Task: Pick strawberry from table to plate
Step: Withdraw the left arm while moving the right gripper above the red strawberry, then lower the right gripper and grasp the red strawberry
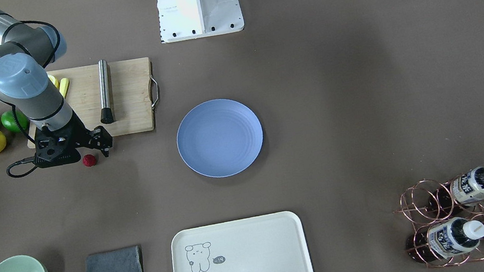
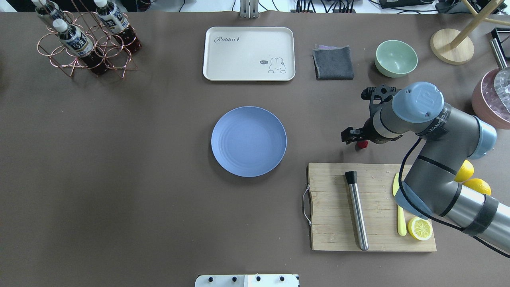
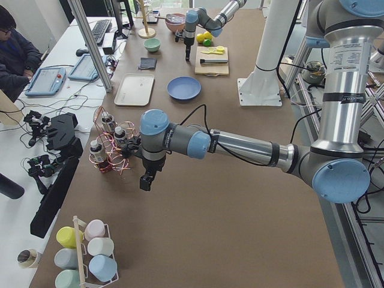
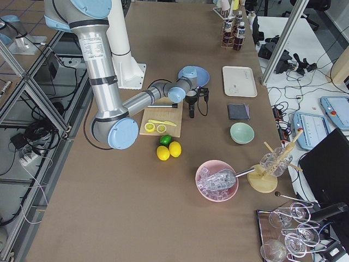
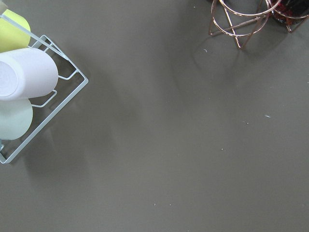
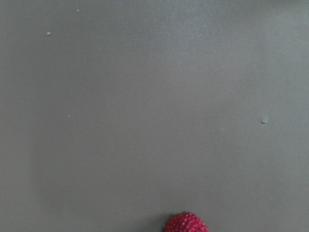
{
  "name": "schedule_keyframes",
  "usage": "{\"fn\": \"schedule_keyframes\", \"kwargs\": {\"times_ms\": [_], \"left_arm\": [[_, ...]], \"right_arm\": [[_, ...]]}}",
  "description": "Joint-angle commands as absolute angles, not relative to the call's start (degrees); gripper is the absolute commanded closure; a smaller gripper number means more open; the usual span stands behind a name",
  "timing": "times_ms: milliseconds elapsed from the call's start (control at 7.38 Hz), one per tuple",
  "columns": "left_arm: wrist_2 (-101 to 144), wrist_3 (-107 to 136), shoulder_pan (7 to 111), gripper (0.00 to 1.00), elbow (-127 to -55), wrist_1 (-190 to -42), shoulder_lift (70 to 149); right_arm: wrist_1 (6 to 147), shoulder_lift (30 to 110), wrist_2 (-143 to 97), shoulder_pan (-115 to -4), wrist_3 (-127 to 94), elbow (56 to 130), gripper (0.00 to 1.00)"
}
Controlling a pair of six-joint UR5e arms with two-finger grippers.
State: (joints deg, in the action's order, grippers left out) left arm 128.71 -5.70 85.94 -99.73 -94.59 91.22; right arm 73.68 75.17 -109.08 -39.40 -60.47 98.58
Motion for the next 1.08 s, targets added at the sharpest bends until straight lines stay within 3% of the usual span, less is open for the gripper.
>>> {"fn": "schedule_keyframes", "kwargs": {"times_ms": [0, 271, 542, 677, 813, 948], "left_arm": [[128.76, -5.71, 85.96, 0.02, -100.02, -94.83, 90.79], [128.76, -5.71, 85.96, 0.02, -100.46, -94.92, 89.91], [128.76, -5.71, 85.96, 0.02, -100.46, -94.92, 89.91], [128.76, -5.71, 85.96, 0.02, -100.46, -94.92, 89.91], [128.76, -5.71, 86.04, 0.02, -100.46, -94.92, 89.91], [129.46, -5.71, 85.96, 0.02, -100.28, -94.92, 89.91]], "right_arm": [[73.65, 75.32, -108.37, -39.11, -60.82, 98.44, 0.18], [73.65, 75.41, -107.40, -38.85, -61.00, 98.35, 0.42], [73.57, 75.41, -107.05, -38.59, -61.00, 97.56, 0.50], [72.09, 75.67, -107.05, -38.58, -61.43, 97.65, 0.66], [71.55, 75.59, -107.14, -38.50, -63.00, 97.82, 1.00], [71.72, 75.06, -107.49, -38.58, -63.02, 99.39, 1.00]]}}
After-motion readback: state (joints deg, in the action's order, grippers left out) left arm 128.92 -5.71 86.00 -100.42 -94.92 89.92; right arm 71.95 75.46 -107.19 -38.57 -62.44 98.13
